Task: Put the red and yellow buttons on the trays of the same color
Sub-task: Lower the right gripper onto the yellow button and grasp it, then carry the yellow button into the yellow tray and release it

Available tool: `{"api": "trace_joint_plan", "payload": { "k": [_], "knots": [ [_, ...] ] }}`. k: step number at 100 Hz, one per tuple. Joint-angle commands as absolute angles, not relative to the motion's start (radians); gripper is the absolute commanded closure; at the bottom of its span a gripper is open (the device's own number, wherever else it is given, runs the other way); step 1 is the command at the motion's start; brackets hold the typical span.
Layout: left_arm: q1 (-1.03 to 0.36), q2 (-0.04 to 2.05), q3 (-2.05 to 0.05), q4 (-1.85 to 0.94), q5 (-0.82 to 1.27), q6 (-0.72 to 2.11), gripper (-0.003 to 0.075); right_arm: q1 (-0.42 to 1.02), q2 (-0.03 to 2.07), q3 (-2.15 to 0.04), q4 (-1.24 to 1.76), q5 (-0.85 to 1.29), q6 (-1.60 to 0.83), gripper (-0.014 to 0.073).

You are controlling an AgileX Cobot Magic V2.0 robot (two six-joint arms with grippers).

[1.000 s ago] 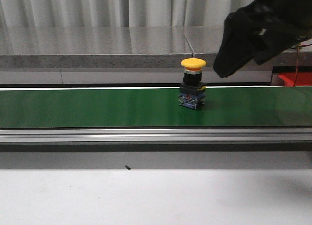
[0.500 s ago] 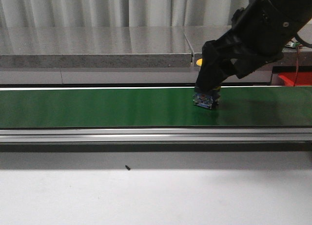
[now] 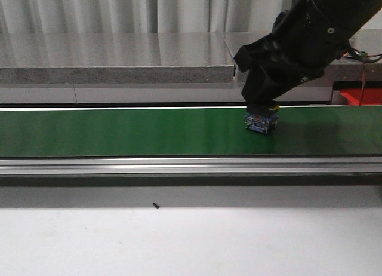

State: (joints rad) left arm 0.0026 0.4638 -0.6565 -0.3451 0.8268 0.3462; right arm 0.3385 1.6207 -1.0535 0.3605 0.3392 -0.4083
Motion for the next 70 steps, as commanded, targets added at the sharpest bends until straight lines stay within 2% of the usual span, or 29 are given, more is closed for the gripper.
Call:
{"api": "trace_joint_plan", "payload": {
  "k": [1, 17, 40, 70],
  "knots": [
    [-0.005, 0.47, -0.683, -0.372, 0.762, 0.347, 0.0739, 0.339, 1.544, -1.075, 0.369, 0.282, -0.333, 0.0636],
    [-0.005, 0.47, -0.683, -0.372, 0.762, 0.347, 0.0739, 0.309, 1.447, -1.014, 0.309, 0.272, -0.227, 0.0636],
    [-0.005, 0.47, -0.683, -0.372, 0.762, 0.347, 0.0739, 0.194, 1.285, -0.898, 0.275, 0.307, -0.163, 0.0636],
    [-0.005, 0.47, -0.683, -0.372, 0.762, 0.347, 0.0739, -0.094, 1.069, -0.767, 0.175, 0.39, -0.059, 0.0636]
  ]
}}
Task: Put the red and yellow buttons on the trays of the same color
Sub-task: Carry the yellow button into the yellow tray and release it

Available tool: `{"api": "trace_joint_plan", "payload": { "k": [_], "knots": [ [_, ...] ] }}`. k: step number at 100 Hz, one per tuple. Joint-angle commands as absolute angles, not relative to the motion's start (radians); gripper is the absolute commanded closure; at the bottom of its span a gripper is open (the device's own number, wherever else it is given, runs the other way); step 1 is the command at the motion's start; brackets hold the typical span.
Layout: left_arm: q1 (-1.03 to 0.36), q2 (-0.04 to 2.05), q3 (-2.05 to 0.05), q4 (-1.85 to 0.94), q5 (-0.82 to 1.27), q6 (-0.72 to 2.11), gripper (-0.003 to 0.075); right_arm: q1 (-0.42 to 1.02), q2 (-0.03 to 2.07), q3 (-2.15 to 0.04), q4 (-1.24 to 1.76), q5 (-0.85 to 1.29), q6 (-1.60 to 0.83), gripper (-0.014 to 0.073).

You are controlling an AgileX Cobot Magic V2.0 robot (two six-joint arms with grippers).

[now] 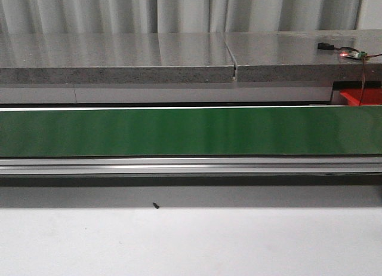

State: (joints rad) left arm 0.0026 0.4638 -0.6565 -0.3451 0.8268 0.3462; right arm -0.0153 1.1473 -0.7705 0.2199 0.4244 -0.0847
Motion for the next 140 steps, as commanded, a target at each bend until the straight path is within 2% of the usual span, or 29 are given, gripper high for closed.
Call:
{"api": "trace_joint_plan", "payload": {
  "k": [1, 23, 46, 84, 130, 135, 140],
  "knots": [
    [-0.005, 0.47, -0.683, -0.372, 0.762, 0.347, 0.0739, -0.1, 1.065, -0.764, 0.173, 0.39, -0.052, 0.0636],
    [-0.005, 0.47, -0.683, -0.372, 0.762, 0.347, 0.0739, -0.308, 1.012, -0.707, 0.165, 0.383, -0.017, 0.0636],
    [-0.005, 0.47, -0.683, -0.372, 0.762, 0.347, 0.0739, -0.406, 1.026, -0.661, 0.163, 0.343, 0.01, 0.0636],
    [-0.005, 0.47, -0.683, -0.372, 0.762, 0.347, 0.0739, -0.481, 1.179, -0.644, 0.15, 0.283, 0.01, 0.0636],
    [-0.005, 0.47, -0.683, -0.372, 0.762, 0.347, 0.0739, -0.479, 1.382, -0.622, 0.15, 0.196, 0.07, 0.0636],
    [-0.005, 0.47, -0.683, -0.372, 0.762, 0.347, 0.0739, -0.477, 1.384, -0.622, 0.148, 0.193, 0.07, 0.0626],
    [-0.005, 0.47, -0.683, -0.372, 0.762, 0.347, 0.0739, -0.472, 1.384, -0.622, 0.146, 0.19, 0.069, 0.0579]
  ]
}}
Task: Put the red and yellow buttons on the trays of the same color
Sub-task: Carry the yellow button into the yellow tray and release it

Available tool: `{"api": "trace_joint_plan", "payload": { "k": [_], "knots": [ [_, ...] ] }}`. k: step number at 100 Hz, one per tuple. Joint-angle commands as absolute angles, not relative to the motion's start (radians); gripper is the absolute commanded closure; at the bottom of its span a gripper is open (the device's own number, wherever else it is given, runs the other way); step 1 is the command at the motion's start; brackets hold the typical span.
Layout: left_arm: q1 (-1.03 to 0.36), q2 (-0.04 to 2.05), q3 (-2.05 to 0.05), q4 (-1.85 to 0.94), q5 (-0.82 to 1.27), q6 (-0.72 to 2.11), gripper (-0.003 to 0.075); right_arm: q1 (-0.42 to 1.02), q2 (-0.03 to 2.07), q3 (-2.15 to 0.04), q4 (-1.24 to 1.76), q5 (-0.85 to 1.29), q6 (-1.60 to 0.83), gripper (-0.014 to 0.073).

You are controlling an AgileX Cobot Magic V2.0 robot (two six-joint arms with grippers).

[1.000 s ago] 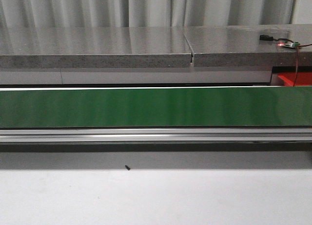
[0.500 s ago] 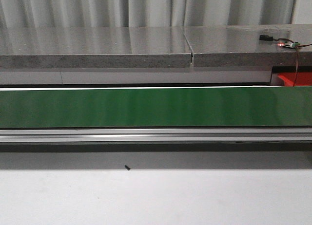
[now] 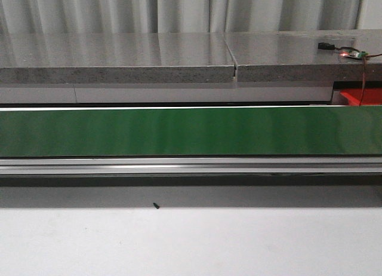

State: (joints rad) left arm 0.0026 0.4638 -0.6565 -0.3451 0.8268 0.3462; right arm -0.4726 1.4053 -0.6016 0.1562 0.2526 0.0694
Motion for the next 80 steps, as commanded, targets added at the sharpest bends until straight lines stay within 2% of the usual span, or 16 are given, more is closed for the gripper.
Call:
{"api": "trace_joint_plan", "payload": {
  "k": [1, 9, 19, 27, 31, 67, 72, 80],
  "knots": [
    [-0.005, 0.47, -0.683, -0.372, 0.762, 0.347, 0.0739, -0.472, 1.384, -0.622, 0.145, 0.189, 0.069, 0.0571],
    [-0.005, 0.47, -0.683, -0.372, 0.762, 0.347, 0.0739, -0.467, 1.384, -0.622, 0.136, 0.188, 0.069, 0.0433],
    [-0.005, 0.47, -0.683, -0.372, 0.762, 0.347, 0.0739, -0.463, 1.383, -0.622, 0.136, 0.188, 0.069, 0.0196],
    [-0.005, 0.47, -0.683, -0.372, 0.762, 0.347, 0.0739, -0.454, 1.379, -0.622, 0.127, 0.188, 0.069, 0.0064],
    [-0.005, 0.47, -0.683, -0.372, 0.762, 0.347, 0.0739, -0.449, 1.375, -0.622, 0.123, 0.189, 0.069, 0.0037],
    [-0.005, 0.47, -0.683, -0.372, 0.762, 0.347, 0.0739, -0.439, 1.173, -0.622, 0.109, 0.228, -0.053, 0.0048],
    [-0.005, 0.47, -0.683, -0.372, 0.762, 0.347, 0.0739, -0.433, 1.134, -0.622, 0.109, 0.239, -0.086, 0.0095],
    [-0.005, 0.47, -0.683, -0.372, 0.762, 0.347, 0.0739, -0.42, 1.075, -0.622, 0.109, 0.246, -0.147, 0.0239]
  ]
}}
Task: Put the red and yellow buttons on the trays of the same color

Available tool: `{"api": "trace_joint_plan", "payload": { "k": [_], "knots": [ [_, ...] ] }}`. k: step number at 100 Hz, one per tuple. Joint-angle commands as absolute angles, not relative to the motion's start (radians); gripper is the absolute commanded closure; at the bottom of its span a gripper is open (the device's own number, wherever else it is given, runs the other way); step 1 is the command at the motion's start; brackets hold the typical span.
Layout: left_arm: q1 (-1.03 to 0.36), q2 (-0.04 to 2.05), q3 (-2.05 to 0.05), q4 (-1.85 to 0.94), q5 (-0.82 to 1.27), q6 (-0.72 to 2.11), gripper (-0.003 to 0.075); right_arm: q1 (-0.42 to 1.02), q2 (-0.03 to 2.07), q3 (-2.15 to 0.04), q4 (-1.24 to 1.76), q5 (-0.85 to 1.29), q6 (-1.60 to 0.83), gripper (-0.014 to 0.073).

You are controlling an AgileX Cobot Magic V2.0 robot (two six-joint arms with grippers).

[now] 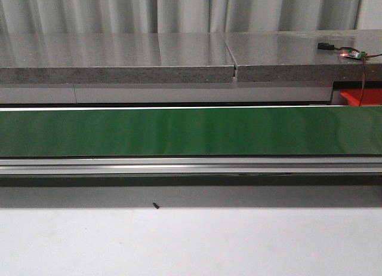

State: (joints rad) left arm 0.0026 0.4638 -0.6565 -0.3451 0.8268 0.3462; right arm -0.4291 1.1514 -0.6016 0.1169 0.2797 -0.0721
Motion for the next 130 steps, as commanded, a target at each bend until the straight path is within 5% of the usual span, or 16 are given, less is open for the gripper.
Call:
{"api": "trace_joint_plan", "payload": {
  "k": [1, 22, 76, 130],
  "knots": [
    [-0.005, 0.47, -0.683, -0.372, 0.762, 0.347, 0.0739, -0.417, 1.065, -0.622, 0.109, 0.247, -0.155, 0.0268],
    [-0.005, 0.47, -0.683, -0.372, 0.762, 0.347, 0.0739, -0.324, 0.954, -0.622, 0.096, 0.27, -0.171, 0.0667],
    [-0.005, 0.47, -0.683, -0.372, 0.762, 0.347, 0.0739, -0.046, 0.709, -0.604, -0.042, 0.286, -0.025, 0.0656],
    [-0.005, 0.47, -0.683, -0.372, 0.762, 0.347, 0.0739, -0.03, 0.38, -0.543, -0.019, 0.425, -0.025, 0.0662]
  ]
}}
